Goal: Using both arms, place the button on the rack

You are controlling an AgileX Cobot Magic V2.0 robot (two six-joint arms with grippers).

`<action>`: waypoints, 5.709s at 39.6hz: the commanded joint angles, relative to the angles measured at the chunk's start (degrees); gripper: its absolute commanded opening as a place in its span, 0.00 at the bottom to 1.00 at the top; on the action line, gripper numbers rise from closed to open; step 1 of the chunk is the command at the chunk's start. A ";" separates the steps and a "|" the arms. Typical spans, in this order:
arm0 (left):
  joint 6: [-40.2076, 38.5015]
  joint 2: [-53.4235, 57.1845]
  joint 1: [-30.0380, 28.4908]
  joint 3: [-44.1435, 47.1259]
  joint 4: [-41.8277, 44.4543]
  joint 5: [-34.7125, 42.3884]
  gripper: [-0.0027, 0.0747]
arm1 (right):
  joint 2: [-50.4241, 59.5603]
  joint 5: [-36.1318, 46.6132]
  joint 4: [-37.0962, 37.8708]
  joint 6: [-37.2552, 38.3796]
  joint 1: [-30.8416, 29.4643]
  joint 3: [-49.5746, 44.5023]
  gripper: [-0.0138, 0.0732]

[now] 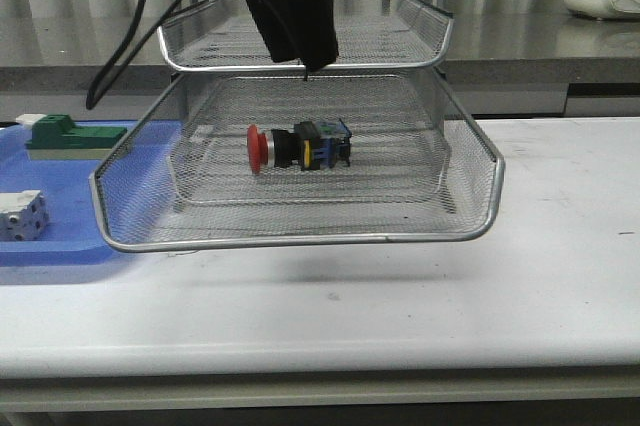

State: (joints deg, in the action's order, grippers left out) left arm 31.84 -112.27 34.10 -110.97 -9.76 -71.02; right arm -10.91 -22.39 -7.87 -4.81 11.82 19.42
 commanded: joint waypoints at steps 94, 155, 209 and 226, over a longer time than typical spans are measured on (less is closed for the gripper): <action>-18.68 103.88 -30.64 89.55 0.76 47.49 0.01 | -0.62 4.91 -0.80 0.08 0.14 1.42 0.09; -18.68 103.88 -30.64 89.55 0.76 47.49 0.01 | -80.12 33.18 0.02 -5.74 37.05 23.91 0.09; -18.68 103.88 -30.64 89.55 0.76 47.49 0.01 | -93.90 26.59 1.48 -5.74 22.15 47.47 0.09; -18.68 103.88 -30.64 89.55 0.76 47.49 0.01 | -75.71 -3.49 -1.75 -5.62 24.00 47.47 0.09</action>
State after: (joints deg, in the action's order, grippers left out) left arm 13.69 -7.71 3.62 -19.90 -8.34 -28.22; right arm -93.04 -22.59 -7.93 -10.02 37.03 64.98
